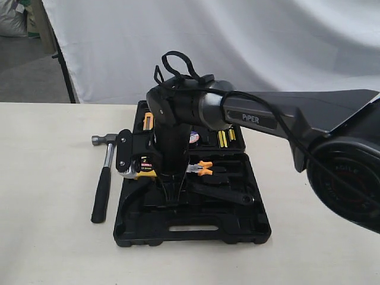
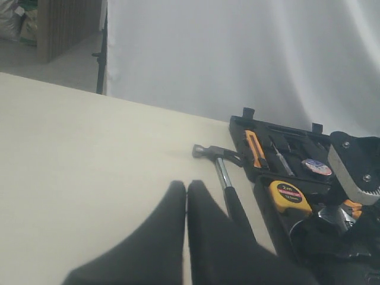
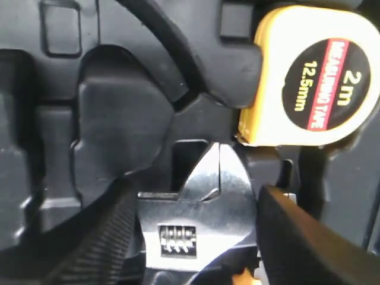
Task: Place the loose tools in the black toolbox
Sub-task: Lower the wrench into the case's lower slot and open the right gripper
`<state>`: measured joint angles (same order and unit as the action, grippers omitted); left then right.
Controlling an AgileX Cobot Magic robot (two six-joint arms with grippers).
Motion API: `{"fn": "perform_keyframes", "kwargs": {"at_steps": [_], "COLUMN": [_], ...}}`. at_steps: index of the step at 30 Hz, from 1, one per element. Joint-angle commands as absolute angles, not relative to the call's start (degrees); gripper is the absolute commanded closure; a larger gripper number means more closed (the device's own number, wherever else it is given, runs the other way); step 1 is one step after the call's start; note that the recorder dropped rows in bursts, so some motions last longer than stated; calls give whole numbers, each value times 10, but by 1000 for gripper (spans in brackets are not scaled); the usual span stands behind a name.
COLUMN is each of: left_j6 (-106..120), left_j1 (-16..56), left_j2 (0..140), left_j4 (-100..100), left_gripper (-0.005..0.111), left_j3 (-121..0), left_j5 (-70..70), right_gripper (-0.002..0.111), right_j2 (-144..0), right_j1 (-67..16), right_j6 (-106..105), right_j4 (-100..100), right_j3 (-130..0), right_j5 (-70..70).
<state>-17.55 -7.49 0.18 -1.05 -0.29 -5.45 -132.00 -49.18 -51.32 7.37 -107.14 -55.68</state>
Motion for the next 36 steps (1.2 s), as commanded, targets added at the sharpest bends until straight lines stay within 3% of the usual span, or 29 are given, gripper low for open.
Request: {"fn": "perform_keyframes", "kwargs": {"at_steps": [1, 36], "left_j6": [-178, -178], "left_j1": [-89, -89], "left_j2": [0, 0], "left_j4": [-13, -13], "left_gripper": [106, 106], "left_j3": [-4, -4], "left_j5": [-50, -50], "right_gripper": [108, 108], "right_j2": [-1318, -1323], "right_j1": [-488, -488], "right_j6": [-518, -472], "right_j4": [76, 81], "right_j3": [-1072, -1072], "right_j5": [-571, -547]}}
